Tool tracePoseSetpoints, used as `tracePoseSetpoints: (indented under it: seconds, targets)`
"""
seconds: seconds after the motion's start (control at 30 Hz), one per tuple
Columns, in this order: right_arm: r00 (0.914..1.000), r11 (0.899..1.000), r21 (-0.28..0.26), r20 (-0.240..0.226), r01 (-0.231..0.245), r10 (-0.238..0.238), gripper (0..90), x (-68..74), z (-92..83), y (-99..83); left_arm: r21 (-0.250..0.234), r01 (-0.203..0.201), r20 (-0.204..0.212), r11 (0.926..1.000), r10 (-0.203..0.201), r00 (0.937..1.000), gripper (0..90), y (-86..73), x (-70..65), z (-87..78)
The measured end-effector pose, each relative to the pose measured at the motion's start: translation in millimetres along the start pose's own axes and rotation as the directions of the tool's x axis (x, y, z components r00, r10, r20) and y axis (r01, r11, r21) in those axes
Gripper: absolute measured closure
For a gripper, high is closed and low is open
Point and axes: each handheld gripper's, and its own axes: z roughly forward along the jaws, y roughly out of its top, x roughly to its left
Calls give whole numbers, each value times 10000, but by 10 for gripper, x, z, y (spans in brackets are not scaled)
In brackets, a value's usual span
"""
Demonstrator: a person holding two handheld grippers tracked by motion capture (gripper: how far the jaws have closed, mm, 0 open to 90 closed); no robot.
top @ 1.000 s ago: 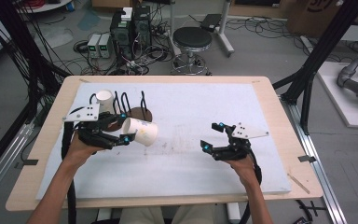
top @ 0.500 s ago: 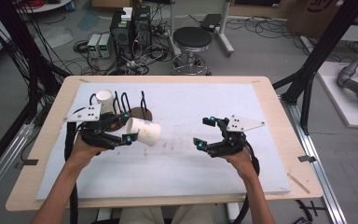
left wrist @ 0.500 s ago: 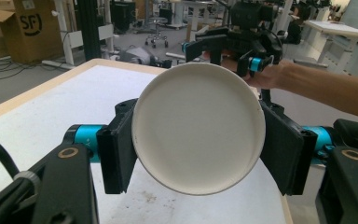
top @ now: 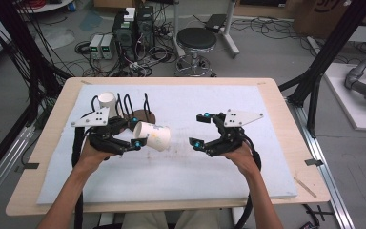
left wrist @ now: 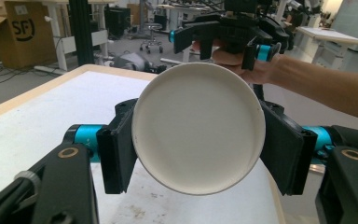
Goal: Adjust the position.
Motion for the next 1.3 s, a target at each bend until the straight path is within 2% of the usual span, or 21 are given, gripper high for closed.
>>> tracePoseSetpoints:
  seconds: [0.37,0.73,1.07,1.3]
  targets:
    - [9979,9997,142,-623,209,-200,156,5,138,175,-257,158,270,9995,-151,9995,345,-44,-19,84]
    - [9868,9988,230,-1569,442,-400,156,54,367,286,-241,142,516,9996,-129,9986,345,-52,-27,134]
    - [9779,9986,204,-2043,496,-444,156,74,489,315,-202,100,691,9997,-85,9976,345,-51,-56,182]
    - [9750,9980,346,-2180,527,-439,157,91,550,312,-167,30,728,9999,-17,9973,345,-33,-79,185]
